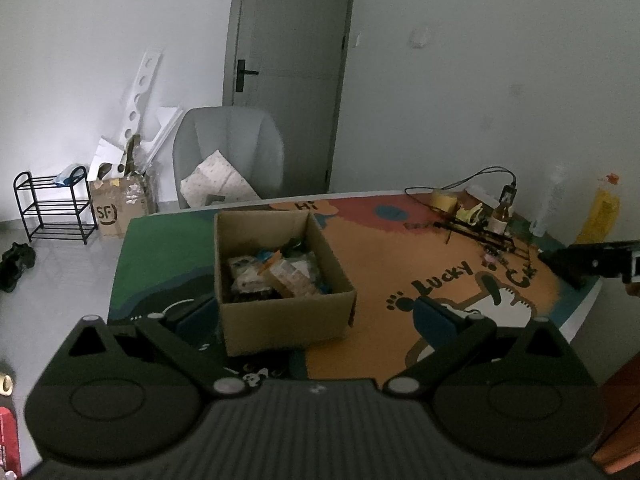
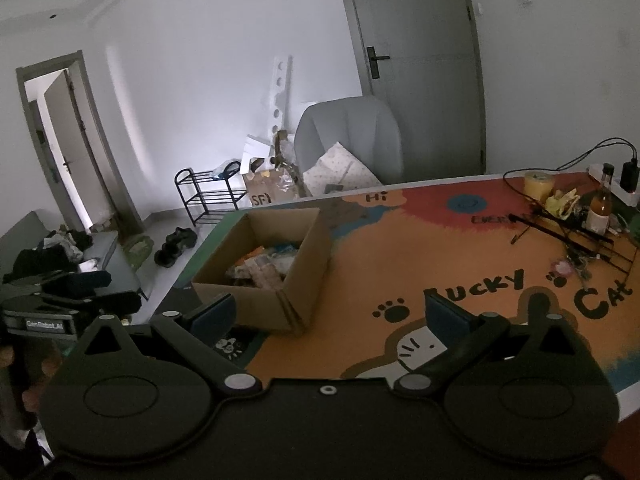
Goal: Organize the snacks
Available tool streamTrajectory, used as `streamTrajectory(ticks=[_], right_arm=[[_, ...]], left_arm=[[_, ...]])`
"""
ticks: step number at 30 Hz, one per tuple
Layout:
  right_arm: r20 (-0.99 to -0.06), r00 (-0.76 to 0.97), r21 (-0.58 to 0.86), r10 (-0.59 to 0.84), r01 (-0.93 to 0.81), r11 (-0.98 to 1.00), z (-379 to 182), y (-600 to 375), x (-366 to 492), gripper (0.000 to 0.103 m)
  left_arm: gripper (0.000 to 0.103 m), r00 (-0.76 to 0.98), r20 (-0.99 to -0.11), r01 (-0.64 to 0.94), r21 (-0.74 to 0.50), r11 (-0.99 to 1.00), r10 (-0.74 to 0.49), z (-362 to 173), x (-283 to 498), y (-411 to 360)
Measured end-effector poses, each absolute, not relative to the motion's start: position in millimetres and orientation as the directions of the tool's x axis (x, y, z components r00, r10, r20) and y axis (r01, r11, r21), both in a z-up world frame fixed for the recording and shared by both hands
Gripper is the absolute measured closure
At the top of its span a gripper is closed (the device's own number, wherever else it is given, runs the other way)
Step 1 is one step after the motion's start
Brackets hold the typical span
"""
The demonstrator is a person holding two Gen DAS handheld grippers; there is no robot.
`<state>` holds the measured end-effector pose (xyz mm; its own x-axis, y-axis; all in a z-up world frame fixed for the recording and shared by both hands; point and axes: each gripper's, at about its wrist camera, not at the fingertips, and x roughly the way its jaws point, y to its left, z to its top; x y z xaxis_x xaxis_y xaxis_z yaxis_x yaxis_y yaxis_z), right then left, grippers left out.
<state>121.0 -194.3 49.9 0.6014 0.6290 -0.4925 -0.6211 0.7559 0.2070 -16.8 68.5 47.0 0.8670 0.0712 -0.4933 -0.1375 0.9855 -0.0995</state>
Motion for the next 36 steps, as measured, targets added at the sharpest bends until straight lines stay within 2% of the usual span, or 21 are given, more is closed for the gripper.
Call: streamTrajectory(ticks=[36], right_arm=[[-0.492, 0.591, 0.191, 0.639, -0.643, 0.741, 52, -190, 117, 0.0]], left_arm=[[0.0, 0.871, -0.487, -0.127, -0.101, 0.987, 0.062, 57, -19, 63]])
